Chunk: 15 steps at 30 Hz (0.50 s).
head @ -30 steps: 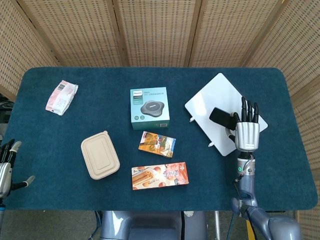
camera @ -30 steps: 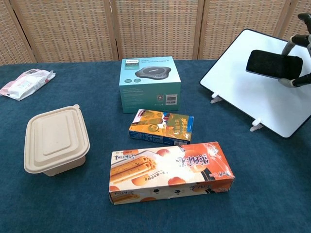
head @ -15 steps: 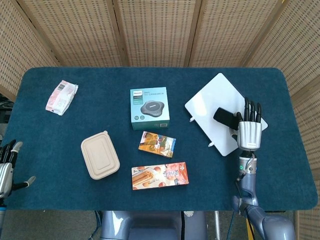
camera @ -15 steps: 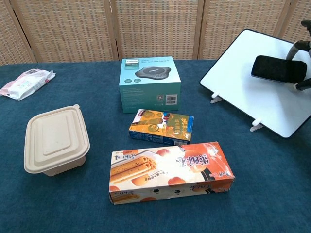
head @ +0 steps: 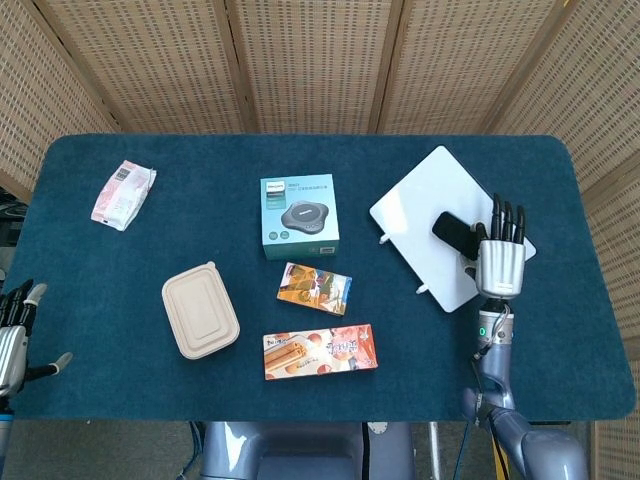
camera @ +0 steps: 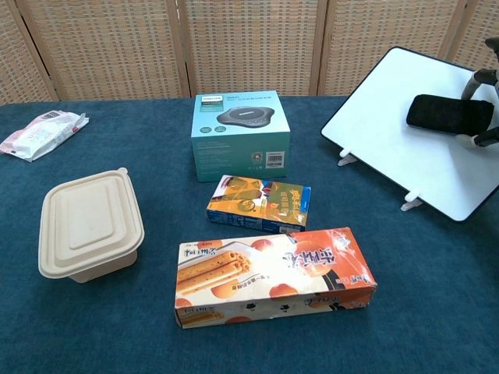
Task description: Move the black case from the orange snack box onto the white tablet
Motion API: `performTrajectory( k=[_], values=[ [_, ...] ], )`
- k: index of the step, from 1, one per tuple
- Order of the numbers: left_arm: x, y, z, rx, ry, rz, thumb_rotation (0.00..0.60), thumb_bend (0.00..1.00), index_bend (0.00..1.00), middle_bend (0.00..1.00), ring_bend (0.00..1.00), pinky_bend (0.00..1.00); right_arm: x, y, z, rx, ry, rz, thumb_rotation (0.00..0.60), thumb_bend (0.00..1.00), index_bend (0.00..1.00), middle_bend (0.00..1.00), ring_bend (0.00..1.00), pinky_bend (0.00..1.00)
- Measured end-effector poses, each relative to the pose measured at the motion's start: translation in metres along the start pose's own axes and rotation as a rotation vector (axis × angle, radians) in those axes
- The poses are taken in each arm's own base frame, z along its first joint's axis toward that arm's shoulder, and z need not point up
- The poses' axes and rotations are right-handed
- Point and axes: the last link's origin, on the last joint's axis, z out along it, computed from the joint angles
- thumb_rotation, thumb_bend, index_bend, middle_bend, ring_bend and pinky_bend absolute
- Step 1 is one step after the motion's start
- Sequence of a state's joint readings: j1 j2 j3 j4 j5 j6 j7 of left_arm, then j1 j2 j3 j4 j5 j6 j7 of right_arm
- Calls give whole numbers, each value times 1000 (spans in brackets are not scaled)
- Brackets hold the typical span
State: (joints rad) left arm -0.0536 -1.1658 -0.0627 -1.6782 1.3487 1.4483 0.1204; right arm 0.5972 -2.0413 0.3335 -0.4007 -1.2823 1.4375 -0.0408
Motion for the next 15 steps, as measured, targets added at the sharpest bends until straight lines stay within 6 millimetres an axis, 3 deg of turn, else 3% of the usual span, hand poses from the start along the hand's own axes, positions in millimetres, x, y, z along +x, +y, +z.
performTrajectory(
  k=[8,15],
  values=[
    [0,0,0,1,2,-1,600,163,0,0,0,0,-1,1,-2,-5,-8,4,600,208,491,0,0,0],
    [1,0,0,0,3,-2,600,163,0,0,0,0,-1,1,-4,-1,-13,14,600,208,391,0,0,0]
  ],
)
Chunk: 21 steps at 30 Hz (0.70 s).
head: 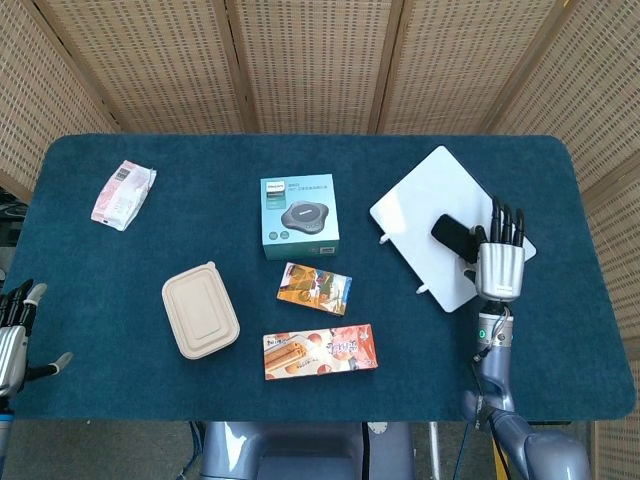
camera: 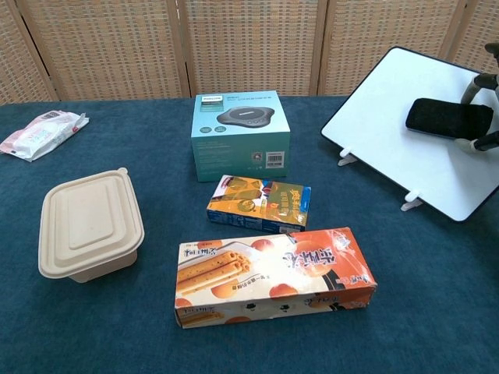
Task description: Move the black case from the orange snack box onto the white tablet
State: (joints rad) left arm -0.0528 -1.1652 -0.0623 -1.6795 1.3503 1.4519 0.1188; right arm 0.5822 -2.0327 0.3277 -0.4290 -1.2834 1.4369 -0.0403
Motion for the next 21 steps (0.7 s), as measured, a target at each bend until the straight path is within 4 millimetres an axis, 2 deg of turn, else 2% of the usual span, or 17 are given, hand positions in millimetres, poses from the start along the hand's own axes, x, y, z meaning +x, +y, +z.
performTrajectory(
  k=[8,16,21],
  values=[
    [0,0,0,-1,0,-1,600,163,0,0,0,0,-1,0,1,-7,-16,11,600,195,303,0,0,0],
    [1,0,0,-1,1,-2,600,162,0,0,0,0,-1,-1,-1,-13,-28,30,600,168,134,0,0,0],
    [1,0,0,0,2,-3,600,163,0,0,0,0,1,-4,-5,-14,-22,61,600,156,101,0,0,0]
  ],
)
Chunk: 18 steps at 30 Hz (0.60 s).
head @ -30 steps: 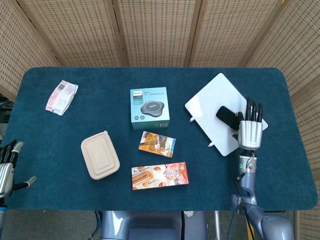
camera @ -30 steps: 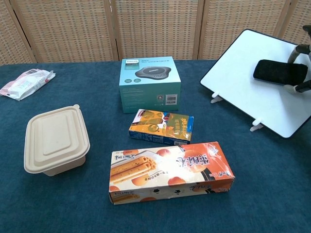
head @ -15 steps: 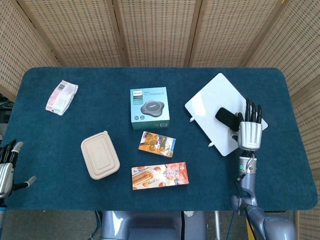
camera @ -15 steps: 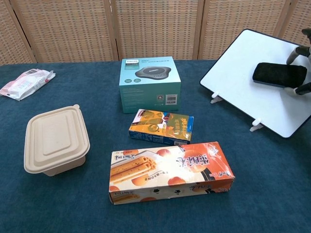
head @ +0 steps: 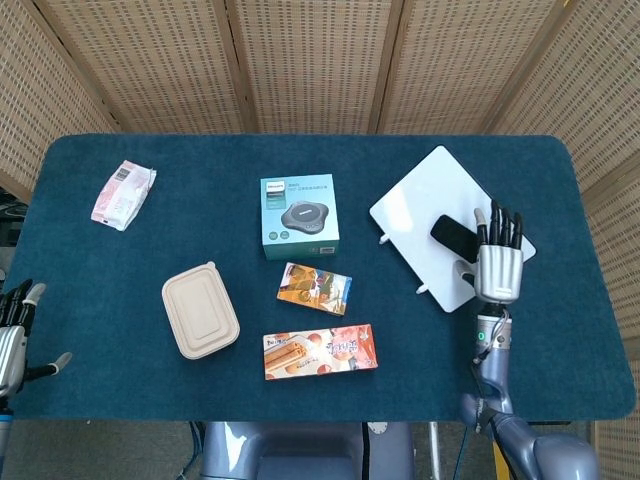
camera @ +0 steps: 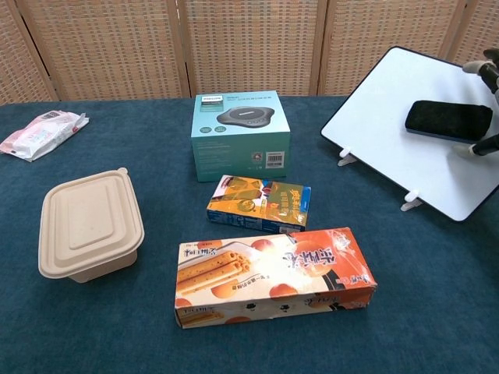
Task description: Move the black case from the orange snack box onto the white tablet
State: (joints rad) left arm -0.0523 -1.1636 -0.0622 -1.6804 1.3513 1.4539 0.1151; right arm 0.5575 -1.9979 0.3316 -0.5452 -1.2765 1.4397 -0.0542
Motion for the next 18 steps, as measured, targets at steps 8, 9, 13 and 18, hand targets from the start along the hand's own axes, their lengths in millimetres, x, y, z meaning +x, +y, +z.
performTrajectory(
  k=[8,9,13,18],
  values=[
    [0,1,-1,-5,1,1,600,163,0,0,0,0,15,-9,-14,35,30,90,600,132,98,0,0,0],
    [0,1,-1,-6,1,2,600,163,0,0,0,0,17,-10,-15,42,29,99,600,131,98,0,0,0],
    [1,2,-2,-8,3,2,600,163,0,0,0,0,30,-9,-21,90,12,132,600,131,98,0,0,0],
    [1,1,-2,-9,8,3,600,163,0,0,0,0,55,10,-34,162,-21,107,600,104,98,0,0,0]
  ],
)
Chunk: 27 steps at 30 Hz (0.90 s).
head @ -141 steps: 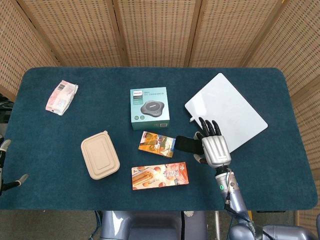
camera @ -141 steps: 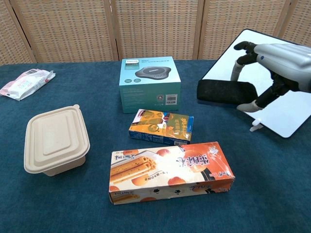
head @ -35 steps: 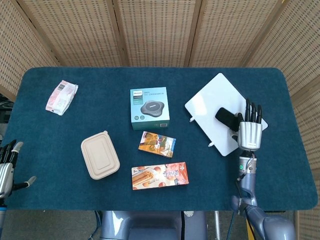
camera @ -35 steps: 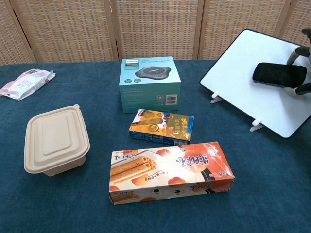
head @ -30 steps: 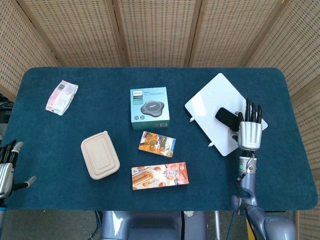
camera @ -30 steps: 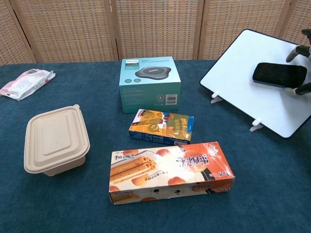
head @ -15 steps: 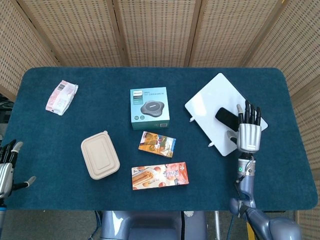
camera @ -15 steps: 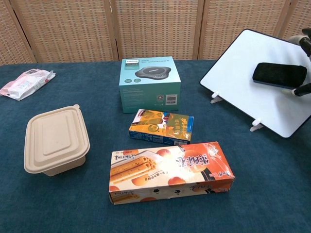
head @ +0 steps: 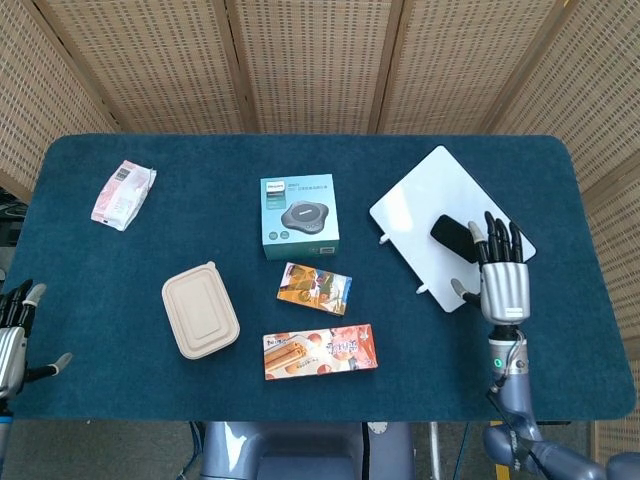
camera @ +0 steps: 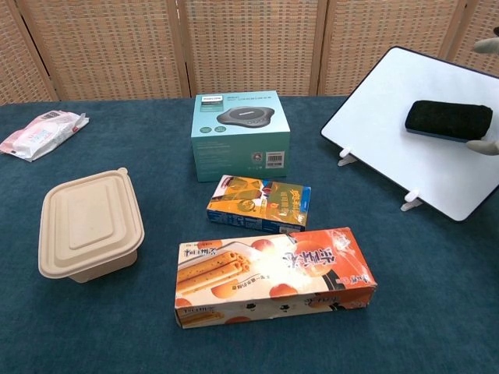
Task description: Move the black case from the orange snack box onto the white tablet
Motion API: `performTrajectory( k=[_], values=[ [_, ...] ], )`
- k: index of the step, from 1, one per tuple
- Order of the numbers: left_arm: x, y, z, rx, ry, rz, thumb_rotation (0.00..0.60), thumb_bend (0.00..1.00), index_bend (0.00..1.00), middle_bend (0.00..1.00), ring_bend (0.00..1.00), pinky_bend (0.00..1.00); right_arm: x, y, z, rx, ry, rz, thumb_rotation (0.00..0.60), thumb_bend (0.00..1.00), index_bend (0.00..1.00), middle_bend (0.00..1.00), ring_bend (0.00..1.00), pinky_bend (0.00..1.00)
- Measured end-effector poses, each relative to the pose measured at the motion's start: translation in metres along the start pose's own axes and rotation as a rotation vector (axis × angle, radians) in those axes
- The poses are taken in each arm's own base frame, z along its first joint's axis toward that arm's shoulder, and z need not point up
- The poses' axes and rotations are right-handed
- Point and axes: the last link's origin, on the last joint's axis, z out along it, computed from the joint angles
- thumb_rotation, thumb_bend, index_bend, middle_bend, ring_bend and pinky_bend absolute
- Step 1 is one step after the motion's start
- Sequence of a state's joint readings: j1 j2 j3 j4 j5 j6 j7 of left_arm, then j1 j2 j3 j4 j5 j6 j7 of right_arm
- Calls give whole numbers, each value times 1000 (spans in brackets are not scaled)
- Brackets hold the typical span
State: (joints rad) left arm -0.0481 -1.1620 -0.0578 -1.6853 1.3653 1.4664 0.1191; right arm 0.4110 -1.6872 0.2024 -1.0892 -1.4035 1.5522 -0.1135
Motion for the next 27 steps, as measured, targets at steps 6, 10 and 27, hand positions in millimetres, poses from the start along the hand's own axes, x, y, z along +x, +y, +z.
performTrajectory(
  k=[6,10,27],
  values=[
    [-1,1,-1,-6,-1,7,600,163,0,0,0,0,20,27,-31,24,-97,-82,600,88,98,0,0,0],
    [-1,3,-2,-10,1,11,600,163,0,0,0,0,33,43,-54,8,-158,-121,600,82,98,0,0,0],
    [-1,1,-2,-5,6,15,600,163,0,0,0,0,46,57,-87,-21,-176,-108,600,90,98,0,0,0]
  ],
)
